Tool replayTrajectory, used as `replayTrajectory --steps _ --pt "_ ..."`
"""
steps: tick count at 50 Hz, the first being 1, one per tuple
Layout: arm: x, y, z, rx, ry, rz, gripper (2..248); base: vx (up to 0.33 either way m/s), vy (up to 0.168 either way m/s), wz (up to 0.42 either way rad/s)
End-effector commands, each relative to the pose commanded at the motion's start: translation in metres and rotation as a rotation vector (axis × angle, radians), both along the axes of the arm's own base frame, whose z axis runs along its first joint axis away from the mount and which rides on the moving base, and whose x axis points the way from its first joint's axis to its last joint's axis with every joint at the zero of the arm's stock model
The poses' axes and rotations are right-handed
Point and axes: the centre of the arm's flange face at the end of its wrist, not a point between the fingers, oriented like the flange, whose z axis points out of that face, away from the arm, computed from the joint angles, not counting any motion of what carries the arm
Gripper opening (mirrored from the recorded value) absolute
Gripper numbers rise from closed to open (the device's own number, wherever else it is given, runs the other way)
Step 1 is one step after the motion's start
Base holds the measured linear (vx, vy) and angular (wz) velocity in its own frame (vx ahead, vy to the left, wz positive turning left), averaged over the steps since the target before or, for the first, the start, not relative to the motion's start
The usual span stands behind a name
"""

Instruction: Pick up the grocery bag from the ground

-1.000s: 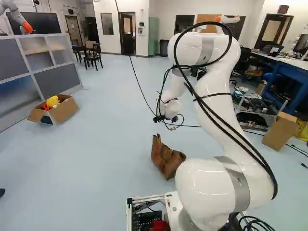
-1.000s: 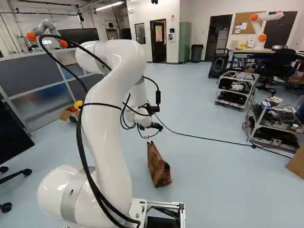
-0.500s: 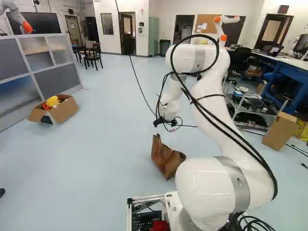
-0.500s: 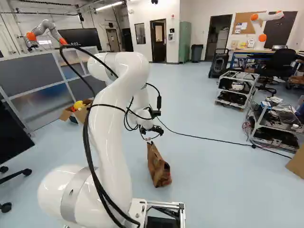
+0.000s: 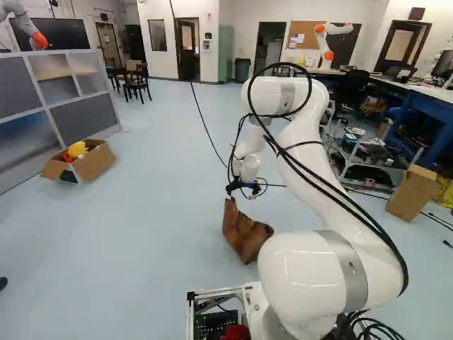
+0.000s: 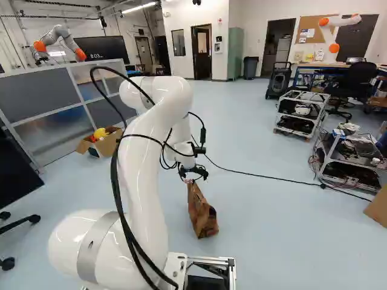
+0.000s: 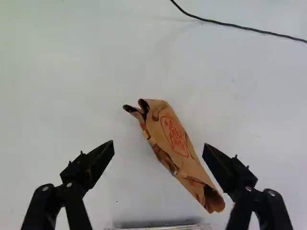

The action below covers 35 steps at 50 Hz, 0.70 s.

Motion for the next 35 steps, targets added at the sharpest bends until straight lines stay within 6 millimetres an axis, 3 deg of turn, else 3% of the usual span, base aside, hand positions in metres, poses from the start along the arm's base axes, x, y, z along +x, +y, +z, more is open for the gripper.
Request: replayTrajectory --steps 35 --pt "0.006 0.000 -0.051 -0.134 0.054 0.394 247 0.000 0.000 0.000"
